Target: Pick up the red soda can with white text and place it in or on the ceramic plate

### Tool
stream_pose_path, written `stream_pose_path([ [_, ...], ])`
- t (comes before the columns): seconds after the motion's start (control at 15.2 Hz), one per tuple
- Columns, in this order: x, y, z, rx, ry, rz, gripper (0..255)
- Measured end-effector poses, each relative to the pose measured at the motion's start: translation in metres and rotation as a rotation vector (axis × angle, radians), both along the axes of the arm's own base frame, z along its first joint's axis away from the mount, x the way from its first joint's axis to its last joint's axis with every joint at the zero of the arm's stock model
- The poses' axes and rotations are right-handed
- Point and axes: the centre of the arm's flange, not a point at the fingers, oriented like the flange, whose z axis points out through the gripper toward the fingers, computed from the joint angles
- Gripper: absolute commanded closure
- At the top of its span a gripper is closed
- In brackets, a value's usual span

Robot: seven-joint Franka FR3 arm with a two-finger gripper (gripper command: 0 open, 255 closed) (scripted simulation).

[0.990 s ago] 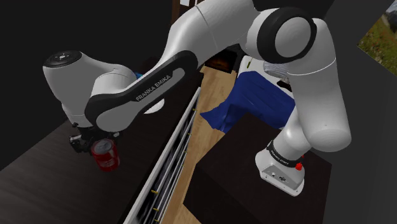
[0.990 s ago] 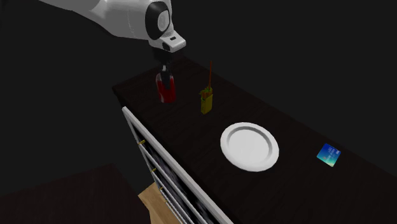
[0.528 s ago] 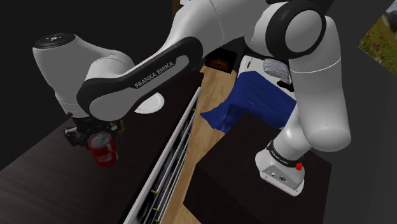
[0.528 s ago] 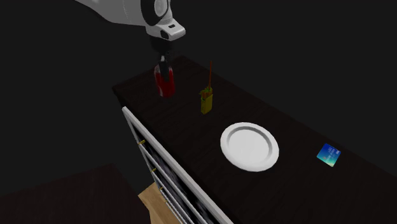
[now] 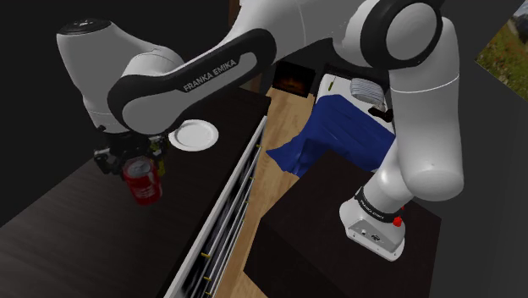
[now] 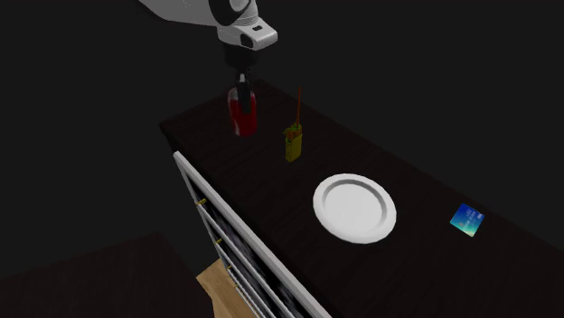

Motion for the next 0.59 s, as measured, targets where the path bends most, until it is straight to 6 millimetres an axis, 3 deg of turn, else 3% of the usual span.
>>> stream_pose_path([
  [0.59,0.068,-0.101,0.009,0.0,0.0,-0.001,255],
])
